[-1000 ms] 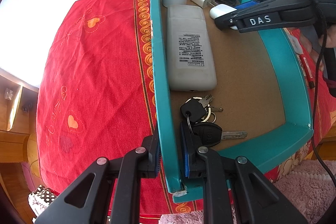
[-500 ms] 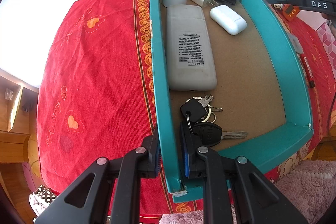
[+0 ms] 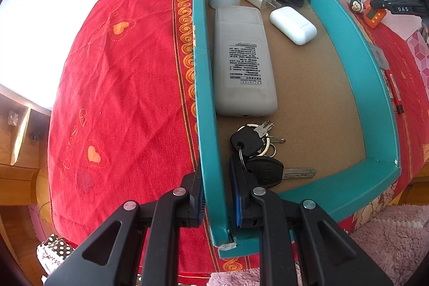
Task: Organize objects
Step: 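Move the right gripper to the orange clock and close on it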
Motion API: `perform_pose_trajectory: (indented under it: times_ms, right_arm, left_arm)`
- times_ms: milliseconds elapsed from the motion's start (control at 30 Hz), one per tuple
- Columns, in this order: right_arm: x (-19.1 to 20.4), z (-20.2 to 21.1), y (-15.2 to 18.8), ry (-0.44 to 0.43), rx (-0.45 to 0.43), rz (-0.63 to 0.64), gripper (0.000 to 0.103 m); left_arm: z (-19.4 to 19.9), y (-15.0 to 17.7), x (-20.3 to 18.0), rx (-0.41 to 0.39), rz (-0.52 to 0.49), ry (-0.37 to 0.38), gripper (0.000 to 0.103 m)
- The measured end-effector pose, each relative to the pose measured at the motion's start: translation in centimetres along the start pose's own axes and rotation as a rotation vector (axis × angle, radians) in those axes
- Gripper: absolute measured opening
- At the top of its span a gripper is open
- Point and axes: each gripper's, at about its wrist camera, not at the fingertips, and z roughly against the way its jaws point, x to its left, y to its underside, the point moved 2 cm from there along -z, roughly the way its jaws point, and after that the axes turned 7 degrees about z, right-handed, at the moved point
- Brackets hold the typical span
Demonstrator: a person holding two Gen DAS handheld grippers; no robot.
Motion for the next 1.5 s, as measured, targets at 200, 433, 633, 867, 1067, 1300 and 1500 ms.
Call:
perform_pose_trajectory:
  times_ms: [200, 433, 633, 867, 1067, 1300, 1500]
  right_arm:
    - [-0.1, -0.8, -0.8, 0.0, 0.007, 0.057, 0.053]
    - [-0.5, -1.3, -0.6, 0.067, 0.029, 0.106, 0.053]
    - [-1.0, -2.1, -1.0, 0.006, 0.035, 0.073, 0.048]
    - [-1.1, -0.4, 1.1, 0.003, -0.01, 0.011, 0.04]
    - [-1.1, 1.1, 3.7, 0.009, -0.054, -0.111, 0.04]
    - [-0.9, 2.7, 7.7, -0.013, -0.13, -0.317, 0.04]
    - [0.0, 2.0, 10.3, -0.007, -0.072, -0.315, 0.04]
  left_arm:
    - [-0.3, 0.0, -0.3, 0.001, 0.006, -0.004, 0.015]
    - [-0.6, -0.2, -0.6, 0.004, 0.008, -0.007, 0.015]
    - [-0.3, 0.1, -0.5, 0.002, 0.007, -0.011, 0.015]
    - [-0.4, 0.0, -0.6, 0.002, 0.011, -0.015, 0.015]
    - [-0.1, 0.3, -0.2, 0.005, 0.007, -0.018, 0.015]
    - [-0.1, 0.4, -0.1, 0.005, 0.014, -0.02, 0.015]
    - [-0.1, 0.4, -0.2, 0.004, 0.017, -0.02, 0.015]
